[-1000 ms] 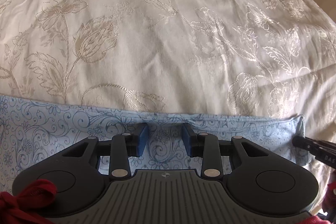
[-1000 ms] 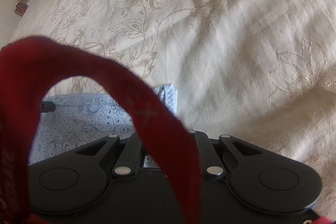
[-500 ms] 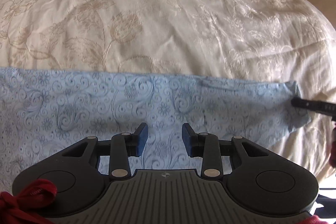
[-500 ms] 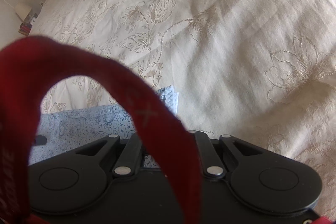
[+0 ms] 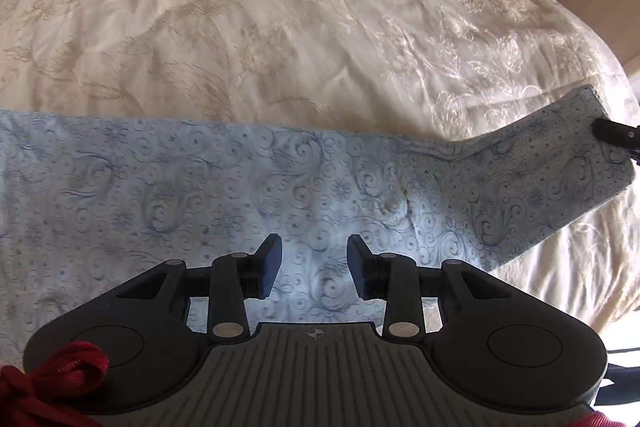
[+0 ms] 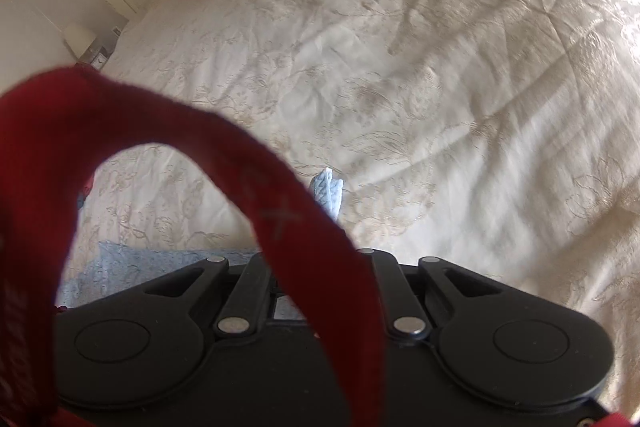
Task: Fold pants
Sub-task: 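Lift the held edge with the right gripper and fold it over the pants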
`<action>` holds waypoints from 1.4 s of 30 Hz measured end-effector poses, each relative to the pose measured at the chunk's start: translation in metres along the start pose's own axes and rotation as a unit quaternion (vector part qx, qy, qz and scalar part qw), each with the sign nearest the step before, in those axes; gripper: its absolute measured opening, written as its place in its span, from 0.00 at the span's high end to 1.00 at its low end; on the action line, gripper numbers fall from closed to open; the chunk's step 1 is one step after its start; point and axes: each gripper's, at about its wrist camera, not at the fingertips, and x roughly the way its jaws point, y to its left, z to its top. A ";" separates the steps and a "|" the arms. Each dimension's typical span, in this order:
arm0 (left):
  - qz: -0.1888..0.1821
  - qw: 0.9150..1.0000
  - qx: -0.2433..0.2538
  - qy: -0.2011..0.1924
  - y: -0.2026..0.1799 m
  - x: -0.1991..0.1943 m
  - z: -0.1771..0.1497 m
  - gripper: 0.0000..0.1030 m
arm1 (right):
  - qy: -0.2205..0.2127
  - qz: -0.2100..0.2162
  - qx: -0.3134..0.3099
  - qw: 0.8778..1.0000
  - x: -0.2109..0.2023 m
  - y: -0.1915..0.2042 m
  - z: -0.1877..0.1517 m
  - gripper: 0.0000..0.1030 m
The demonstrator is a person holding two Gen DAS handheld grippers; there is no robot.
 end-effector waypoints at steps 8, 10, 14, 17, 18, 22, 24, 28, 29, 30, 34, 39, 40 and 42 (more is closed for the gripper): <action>0.017 0.998 -0.053 -0.017 0.099 -0.047 -0.015 0.66 | -0.025 0.070 -0.035 0.997 0.001 0.129 -0.008 0.84; 0.021 0.997 -0.069 -0.017 0.125 -0.056 -0.022 0.66 | -0.020 0.094 -0.046 0.994 0.012 0.162 -0.016 0.84; 0.034 0.995 -0.093 -0.019 0.169 -0.072 -0.038 0.66 | 0.002 0.113 -0.081 0.990 0.049 0.221 -0.038 0.84; 0.038 0.993 -0.107 -0.017 0.195 -0.081 -0.049 0.66 | 0.024 0.118 -0.095 0.988 0.090 0.255 -0.062 0.84; 0.039 0.993 -0.111 -0.015 0.202 -0.083 -0.053 0.66 | 0.033 0.113 -0.097 0.988 0.103 0.263 -0.071 0.84; 0.041 0.991 -0.123 -0.015 0.224 -0.093 -0.066 0.66 | 0.062 0.081 -0.106 0.989 0.146 0.279 -0.102 0.84; 0.039 0.991 -0.130 -0.018 0.231 -0.098 -0.071 0.66 | 0.069 0.071 -0.108 0.989 0.154 0.281 -0.111 0.84; 0.036 0.989 -0.143 -0.022 0.242 -0.101 -0.077 0.66 | 0.075 0.051 -0.139 0.986 0.165 0.297 -0.123 0.81; 0.035 0.989 -0.145 -0.022 0.243 -0.101 -0.077 0.66 | 0.072 0.046 -0.149 0.985 0.168 0.302 -0.126 0.74; 0.033 0.988 -0.147 -0.023 0.243 -0.102 -0.079 0.66 | 0.072 0.049 -0.154 0.984 0.170 0.305 -0.127 0.74; 0.028 0.989 -0.142 -0.028 0.237 -0.102 -0.074 0.66 | 0.091 0.078 -0.156 0.980 0.174 0.309 -0.130 0.51; 0.013 0.991 -0.129 -0.039 0.215 -0.098 -0.054 0.66 | 0.071 0.074 -0.155 0.983 0.154 0.296 -0.128 0.51; 0.009 0.991 -0.124 -0.039 0.209 -0.096 -0.050 0.66 | 0.068 0.067 -0.151 0.984 0.151 0.290 -0.126 0.51; 0.000 0.993 -0.115 -0.040 0.196 -0.089 -0.042 0.66 | 0.061 0.045 -0.143 0.987 0.146 0.273 -0.121 0.51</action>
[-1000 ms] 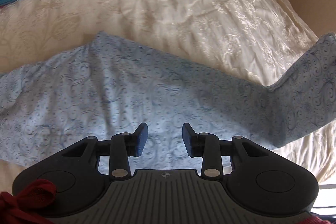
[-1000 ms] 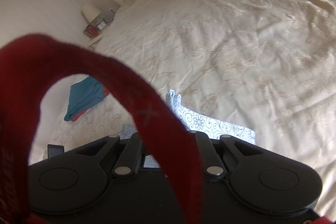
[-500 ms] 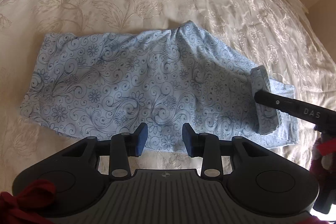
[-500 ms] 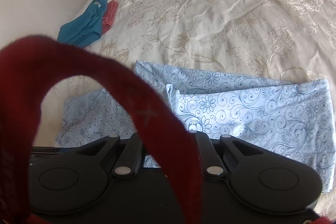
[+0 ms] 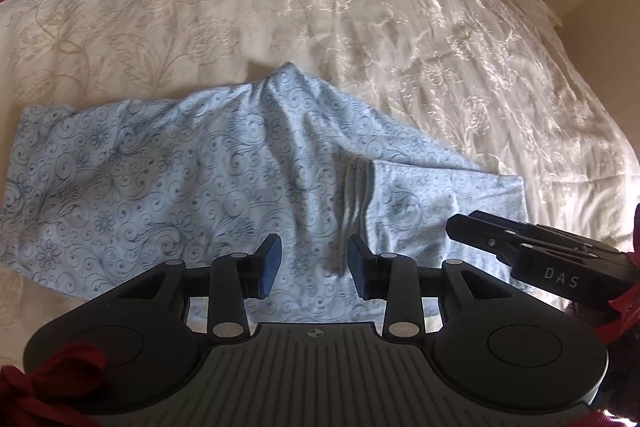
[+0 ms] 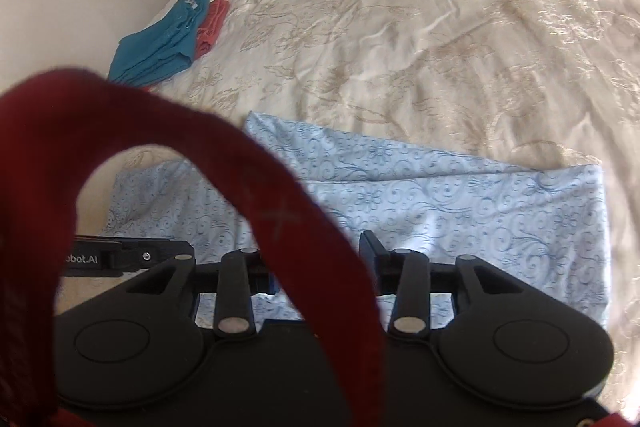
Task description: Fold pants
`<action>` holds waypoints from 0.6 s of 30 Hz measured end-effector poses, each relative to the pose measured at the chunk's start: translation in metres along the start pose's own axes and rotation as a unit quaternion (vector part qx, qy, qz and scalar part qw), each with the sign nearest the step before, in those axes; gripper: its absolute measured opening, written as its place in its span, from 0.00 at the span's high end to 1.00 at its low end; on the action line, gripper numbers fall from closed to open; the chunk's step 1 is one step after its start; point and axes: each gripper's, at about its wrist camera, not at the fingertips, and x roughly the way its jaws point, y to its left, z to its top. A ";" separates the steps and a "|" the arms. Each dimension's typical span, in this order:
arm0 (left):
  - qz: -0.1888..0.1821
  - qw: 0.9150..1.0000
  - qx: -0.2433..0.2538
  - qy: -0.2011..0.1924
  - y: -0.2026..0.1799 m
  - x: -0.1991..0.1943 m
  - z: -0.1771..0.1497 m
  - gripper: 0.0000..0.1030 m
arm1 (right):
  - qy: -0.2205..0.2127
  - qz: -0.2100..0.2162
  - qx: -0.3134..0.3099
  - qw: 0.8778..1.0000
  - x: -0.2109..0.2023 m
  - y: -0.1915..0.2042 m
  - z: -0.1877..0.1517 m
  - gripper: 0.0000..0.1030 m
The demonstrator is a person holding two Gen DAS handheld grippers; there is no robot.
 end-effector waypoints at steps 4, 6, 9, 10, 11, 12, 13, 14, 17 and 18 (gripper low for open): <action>-0.013 1.000 0.021 0.006 -0.031 0.020 0.008 0.66 | -0.004 -0.053 0.016 0.998 -0.012 -0.041 0.000 0.55; -0.018 0.999 0.028 0.011 -0.044 0.030 0.011 0.66 | -0.002 -0.075 0.026 0.997 -0.013 -0.060 0.003 0.65; -0.018 0.999 0.033 0.023 -0.058 0.049 0.016 0.66 | -0.002 -0.096 0.041 0.995 -0.011 -0.087 0.011 0.67; -0.018 0.999 0.033 0.028 -0.061 0.055 0.018 0.66 | -0.002 -0.101 0.046 0.994 -0.010 -0.096 0.014 0.67; -0.014 0.999 0.032 0.036 -0.063 0.062 0.019 0.66 | -0.002 -0.106 0.049 0.993 -0.008 -0.103 0.017 0.67; -0.010 0.999 0.030 0.043 -0.064 0.069 0.021 0.66 | 0.001 -0.112 0.050 0.992 -0.007 -0.108 0.020 0.67; -0.005 0.998 0.027 0.051 -0.064 0.075 0.022 0.66 | 0.008 -0.120 0.050 0.992 -0.003 -0.113 0.023 0.67; 0.002 0.998 0.023 0.059 -0.064 0.080 0.023 0.66 | 0.016 -0.129 0.050 0.990 0.000 -0.118 0.024 0.67; 0.017 0.997 0.016 0.074 -0.062 0.092 0.025 0.66 | 0.032 -0.139 0.053 0.988 0.007 -0.130 0.027 0.70; 0.021 0.997 0.016 0.078 -0.062 0.095 0.025 0.66 | 0.036 -0.144 0.051 0.988 0.008 -0.134 0.026 0.70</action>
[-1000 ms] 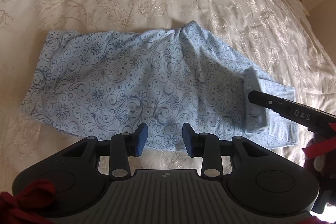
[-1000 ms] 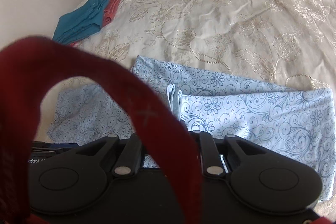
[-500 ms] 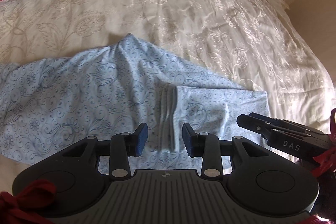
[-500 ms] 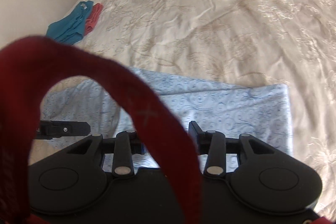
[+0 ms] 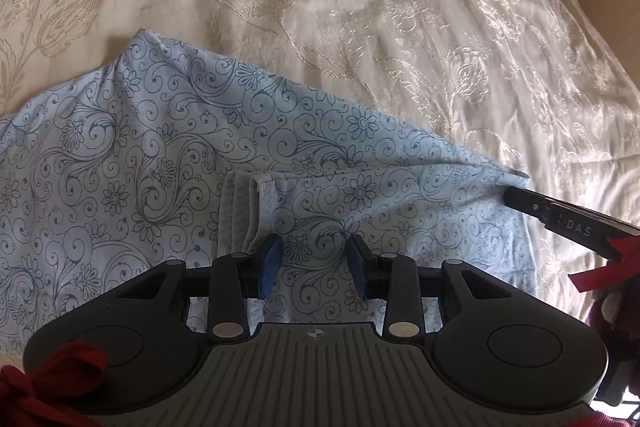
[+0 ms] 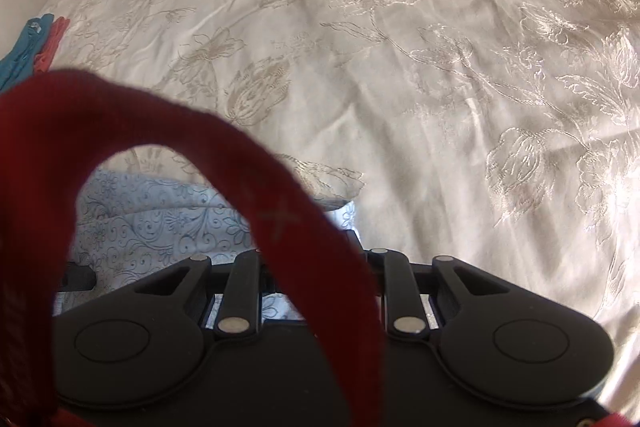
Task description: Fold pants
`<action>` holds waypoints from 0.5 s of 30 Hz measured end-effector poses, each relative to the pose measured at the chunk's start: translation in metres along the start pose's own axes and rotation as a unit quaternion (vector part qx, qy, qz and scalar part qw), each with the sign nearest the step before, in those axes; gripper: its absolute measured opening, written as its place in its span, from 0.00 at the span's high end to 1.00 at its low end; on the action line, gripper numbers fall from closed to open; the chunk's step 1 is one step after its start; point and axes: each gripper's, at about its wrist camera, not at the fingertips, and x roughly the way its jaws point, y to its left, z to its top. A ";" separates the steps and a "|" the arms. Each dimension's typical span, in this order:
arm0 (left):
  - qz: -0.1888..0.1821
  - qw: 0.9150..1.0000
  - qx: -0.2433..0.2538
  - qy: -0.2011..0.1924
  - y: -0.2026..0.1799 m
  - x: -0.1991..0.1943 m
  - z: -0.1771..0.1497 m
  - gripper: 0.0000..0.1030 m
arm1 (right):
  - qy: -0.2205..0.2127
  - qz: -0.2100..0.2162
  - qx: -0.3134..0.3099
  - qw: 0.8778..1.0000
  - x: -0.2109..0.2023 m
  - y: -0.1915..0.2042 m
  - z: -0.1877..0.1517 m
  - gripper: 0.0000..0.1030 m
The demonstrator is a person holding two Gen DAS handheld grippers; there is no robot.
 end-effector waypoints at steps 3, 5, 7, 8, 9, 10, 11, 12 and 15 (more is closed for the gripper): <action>0.006 1.000 -0.001 0.007 0.000 0.003 0.001 0.66 | 0.005 0.002 0.004 1.000 0.003 -0.008 0.000 0.69; 0.008 1.000 -0.001 0.009 0.000 0.003 0.002 0.66 | 0.004 0.007 0.005 1.000 0.001 -0.010 -0.001 0.69; 0.009 1.000 -0.003 0.009 -0.001 0.004 0.002 0.66 | -0.006 0.003 -0.003 1.000 -0.004 -0.010 -0.001 0.69; 0.009 1.000 -0.003 0.007 -0.001 0.003 0.002 0.66 | -0.014 -0.001 -0.009 1.000 -0.009 -0.009 -0.001 0.68; 0.010 1.000 -0.002 0.005 -0.002 0.002 0.001 0.66 | -0.025 -0.003 -0.015 1.000 -0.015 -0.008 -0.002 0.68; 0.010 1.000 -0.002 0.003 -0.003 0.000 0.000 0.66 | -0.036 -0.004 -0.021 0.999 -0.021 -0.007 -0.004 0.68; 0.011 1.000 -0.002 -0.002 -0.004 -0.003 -0.001 0.66 | -0.048 -0.004 -0.026 0.999 -0.029 -0.005 -0.006 0.68; 0.013 1.000 -0.001 -0.006 -0.005 -0.006 -0.003 0.66 | -0.056 -0.002 -0.030 0.998 -0.036 -0.004 -0.008 0.68; 0.018 1.000 -0.002 -0.015 -0.004 -0.015 -0.013 0.66 | -0.061 0.012 -0.045 0.997 -0.049 0.002 -0.021 0.68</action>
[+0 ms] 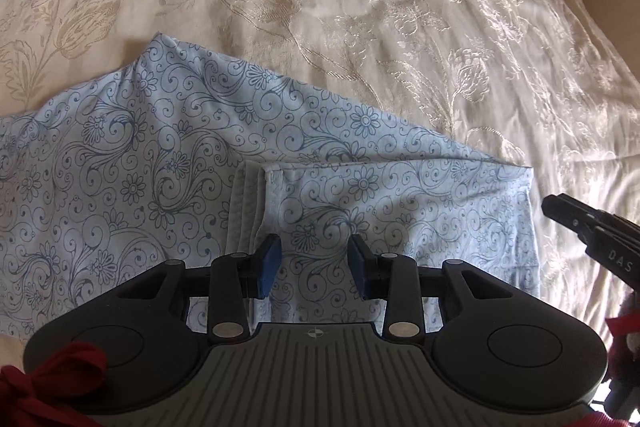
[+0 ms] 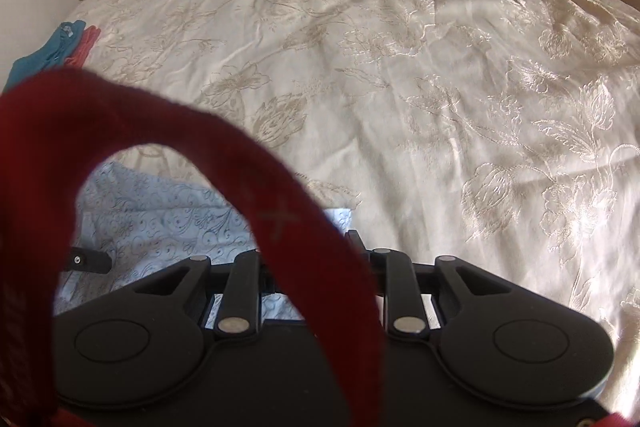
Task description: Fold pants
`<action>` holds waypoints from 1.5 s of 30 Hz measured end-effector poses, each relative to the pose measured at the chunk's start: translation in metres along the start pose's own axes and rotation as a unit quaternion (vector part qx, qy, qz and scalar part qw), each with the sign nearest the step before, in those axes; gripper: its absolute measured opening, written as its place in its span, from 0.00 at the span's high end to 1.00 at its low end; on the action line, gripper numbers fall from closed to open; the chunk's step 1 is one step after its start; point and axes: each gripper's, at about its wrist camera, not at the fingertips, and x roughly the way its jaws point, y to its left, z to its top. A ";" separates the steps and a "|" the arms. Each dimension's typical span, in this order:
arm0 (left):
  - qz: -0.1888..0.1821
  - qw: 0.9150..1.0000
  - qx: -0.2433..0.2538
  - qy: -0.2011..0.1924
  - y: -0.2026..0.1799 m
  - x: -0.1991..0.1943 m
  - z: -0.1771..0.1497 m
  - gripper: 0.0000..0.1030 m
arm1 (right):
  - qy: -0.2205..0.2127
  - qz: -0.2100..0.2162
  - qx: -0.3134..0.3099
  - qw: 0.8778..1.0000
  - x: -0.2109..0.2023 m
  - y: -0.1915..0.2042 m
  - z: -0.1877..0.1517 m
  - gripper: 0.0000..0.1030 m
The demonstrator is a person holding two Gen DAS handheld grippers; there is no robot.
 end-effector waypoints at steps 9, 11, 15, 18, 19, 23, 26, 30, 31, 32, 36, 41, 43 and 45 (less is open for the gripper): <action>-0.001 1.000 0.025 0.012 0.005 -0.005 -0.034 0.66 | 0.082 -0.020 -0.013 0.996 0.004 0.006 -0.053 0.68; -0.005 1.000 0.023 0.002 0.007 -0.013 -0.039 0.65 | 0.081 -0.024 -0.006 0.996 0.000 0.003 -0.057 0.68; -0.004 0.999 0.017 -0.035 0.015 -0.039 -0.052 0.60 | 0.049 -0.024 0.000 0.999 -0.022 0.005 -0.051 0.66; -0.002 0.998 0.005 -0.061 0.029 -0.058 -0.062 0.56 | 0.025 -0.015 -0.003 1.000 -0.037 0.014 -0.046 0.63; -0.001 0.998 0.003 -0.070 0.036 -0.065 -0.066 0.50 | 0.019 -0.011 -0.005 1.000 -0.042 0.018 -0.044 0.63; 0.018 0.993 -0.020 -0.116 0.066 -0.091 -0.078 0.33 | 0.003 0.011 -0.015 1.000 -0.054 0.038 -0.043 0.63; 0.034 0.988 -0.046 -0.141 0.097 -0.108 -0.083 0.33 | 0.002 0.027 -0.027 0.999 -0.056 0.057 -0.042 0.63; 0.062 0.985 -0.063 -0.149 0.141 -0.118 -0.081 0.33 | 0.003 0.043 -0.052 0.998 -0.057 0.082 -0.045 0.63; 0.067 0.984 -0.063 -0.150 0.150 -0.119 -0.080 0.33 | 0.003 0.045 -0.057 0.997 -0.057 0.088 -0.046 0.63; 0.070 0.984 -0.061 -0.153 0.160 -0.121 -0.079 0.33 | 0.004 0.049 -0.061 0.997 -0.057 0.094 -0.046 0.63; 0.072 0.984 -0.042 -0.159 0.187 -0.123 -0.073 0.33 | 0.005 0.057 -0.066 0.996 -0.056 0.116 -0.046 0.63; 0.067 0.985 -0.021 -0.157 0.216 -0.117 -0.062 0.32 | 0.005 0.057 -0.069 0.996 -0.053 0.140 -0.045 0.63; 0.067 0.986 -0.014 -0.150 0.224 -0.112 -0.059 0.32 | 0.006 0.056 -0.068 0.996 -0.052 0.147 -0.045 0.63; 0.063 0.988 -0.010 -0.140 0.234 -0.104 -0.056 0.32 | 0.009 0.054 -0.068 0.996 -0.050 0.154 -0.045 0.63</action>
